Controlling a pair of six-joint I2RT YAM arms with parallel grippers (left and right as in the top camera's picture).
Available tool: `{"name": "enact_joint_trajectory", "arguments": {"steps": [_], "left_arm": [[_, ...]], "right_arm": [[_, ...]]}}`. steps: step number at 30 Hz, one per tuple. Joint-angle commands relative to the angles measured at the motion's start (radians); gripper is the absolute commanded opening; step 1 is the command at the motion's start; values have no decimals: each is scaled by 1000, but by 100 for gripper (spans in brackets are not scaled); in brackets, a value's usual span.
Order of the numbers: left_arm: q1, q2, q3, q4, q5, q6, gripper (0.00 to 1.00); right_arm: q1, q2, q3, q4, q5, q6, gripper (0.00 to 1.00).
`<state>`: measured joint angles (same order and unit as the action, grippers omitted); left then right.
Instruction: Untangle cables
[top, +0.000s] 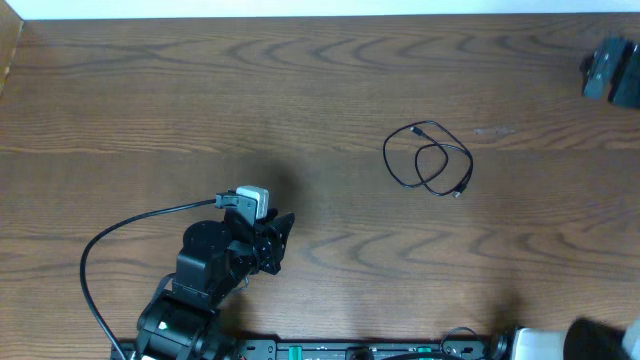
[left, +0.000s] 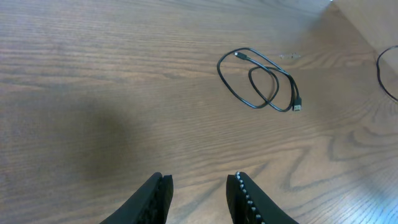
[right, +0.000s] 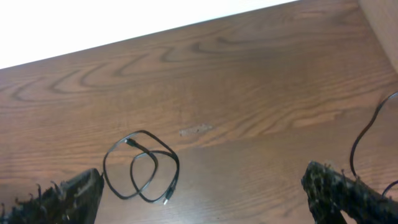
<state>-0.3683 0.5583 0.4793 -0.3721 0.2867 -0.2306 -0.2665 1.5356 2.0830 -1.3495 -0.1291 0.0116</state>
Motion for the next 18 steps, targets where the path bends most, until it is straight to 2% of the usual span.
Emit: {"name": "enact_joint_trajectory", "arguments": {"steps": [1, 5, 11, 14, 18], "left_arm": [[5, -8, 9, -5, -8, 16, 34], [5, -8, 9, -5, -8, 16, 34], [5, -8, 9, 3, -12, 17, 35], [5, -8, 9, 15, -39, 17, 43], [5, -8, 9, 21, -149, 16, 50]], "right_arm": [[11, -89, -195, 68, 23, 15, 99], [14, -187, -380, 144, 23, 30, 99], [52, -444, -780, 423, 22, 32, 99], [52, -523, -913, 524, 8, 63, 99], [52, -558, -1028, 599, -94, 76, 99]]}}
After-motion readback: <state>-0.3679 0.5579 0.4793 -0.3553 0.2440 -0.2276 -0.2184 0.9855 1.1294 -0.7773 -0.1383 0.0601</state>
